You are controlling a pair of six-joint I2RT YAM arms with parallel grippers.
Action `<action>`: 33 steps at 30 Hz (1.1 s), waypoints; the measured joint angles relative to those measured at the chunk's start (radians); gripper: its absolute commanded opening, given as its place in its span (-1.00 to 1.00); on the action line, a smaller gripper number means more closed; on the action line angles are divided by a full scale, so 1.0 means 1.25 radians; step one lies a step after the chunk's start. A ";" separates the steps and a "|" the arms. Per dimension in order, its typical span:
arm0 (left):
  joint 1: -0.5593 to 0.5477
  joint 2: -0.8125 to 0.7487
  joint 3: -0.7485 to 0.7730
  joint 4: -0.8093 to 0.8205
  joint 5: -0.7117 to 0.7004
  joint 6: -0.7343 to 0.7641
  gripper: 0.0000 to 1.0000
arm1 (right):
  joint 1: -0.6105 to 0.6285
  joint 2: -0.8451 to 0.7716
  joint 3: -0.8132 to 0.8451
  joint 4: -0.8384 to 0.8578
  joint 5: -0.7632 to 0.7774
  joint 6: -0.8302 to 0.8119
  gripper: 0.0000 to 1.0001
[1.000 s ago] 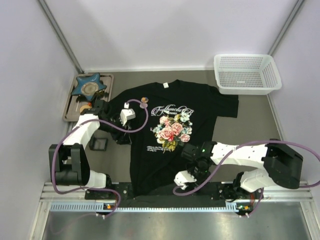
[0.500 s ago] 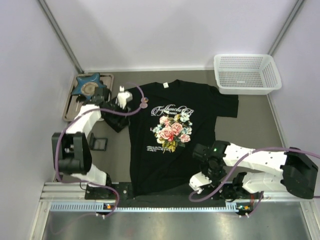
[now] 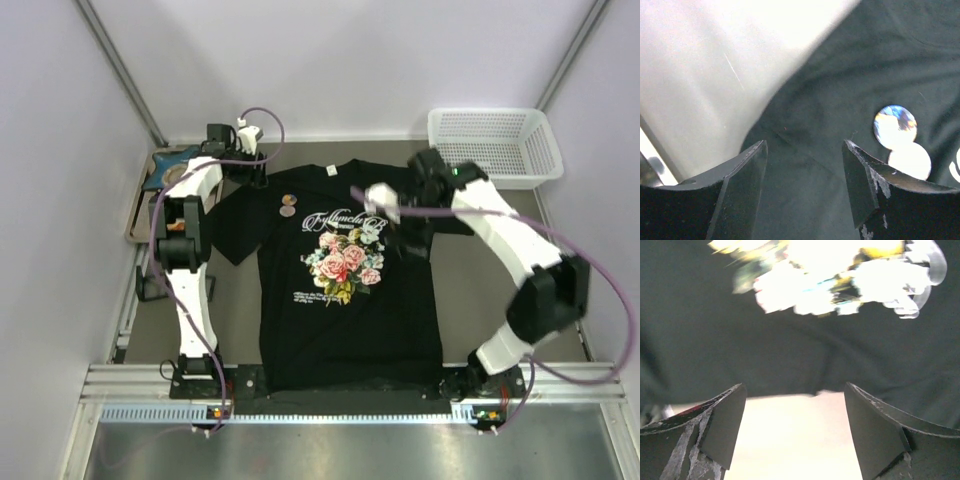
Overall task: Pin the brooch onto the clothing
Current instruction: Flatten out the clothes at the center of the board.
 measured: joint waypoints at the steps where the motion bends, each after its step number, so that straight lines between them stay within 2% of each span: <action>1: 0.000 0.023 0.022 0.002 -0.002 -0.006 0.32 | -0.030 0.053 0.070 0.025 -0.012 0.042 0.48; 4: 0.000 0.099 0.098 0.006 -0.006 -0.020 0.29 | -0.086 0.231 0.275 0.119 -0.013 0.189 0.36; 8: -0.006 0.159 0.158 0.017 -0.030 -0.031 0.24 | -0.112 0.460 0.537 0.230 0.034 0.357 0.18; 11: -0.012 0.184 0.190 0.033 -0.048 -0.031 0.20 | -0.118 0.622 0.721 0.300 0.097 0.429 0.15; 13: -0.016 0.200 0.214 0.044 -0.053 -0.031 0.18 | -0.120 0.701 0.791 0.345 0.137 0.455 0.14; 19: -0.036 0.229 0.256 0.041 -0.053 0.005 0.15 | -0.121 0.811 0.812 0.438 0.222 0.466 0.18; 20: -0.038 0.231 0.258 0.037 -0.052 0.013 0.10 | -0.121 0.823 0.812 0.452 0.231 0.465 0.18; 21: -0.041 0.234 0.261 0.033 -0.050 0.021 -0.04 | -0.121 0.834 0.812 0.462 0.240 0.462 0.18; 23: -0.046 0.240 0.263 0.019 -0.047 0.037 -0.13 | -0.121 0.848 0.812 0.486 0.250 0.457 0.18; 27: -0.051 0.250 0.283 -0.006 -0.036 0.075 -0.12 | -0.121 0.878 0.812 0.534 0.266 0.428 0.17; 29: -0.051 0.250 0.286 -0.020 -0.036 0.089 -0.12 | -0.121 0.894 0.812 0.548 0.268 0.411 0.05; 31: -0.052 0.250 0.290 -0.027 -0.037 0.103 -0.32 | -0.121 0.902 0.823 0.562 0.275 0.384 -0.07; 33: -0.052 0.251 0.293 -0.037 -0.034 0.111 -0.45 | -0.121 0.912 0.827 0.579 0.280 0.367 -0.31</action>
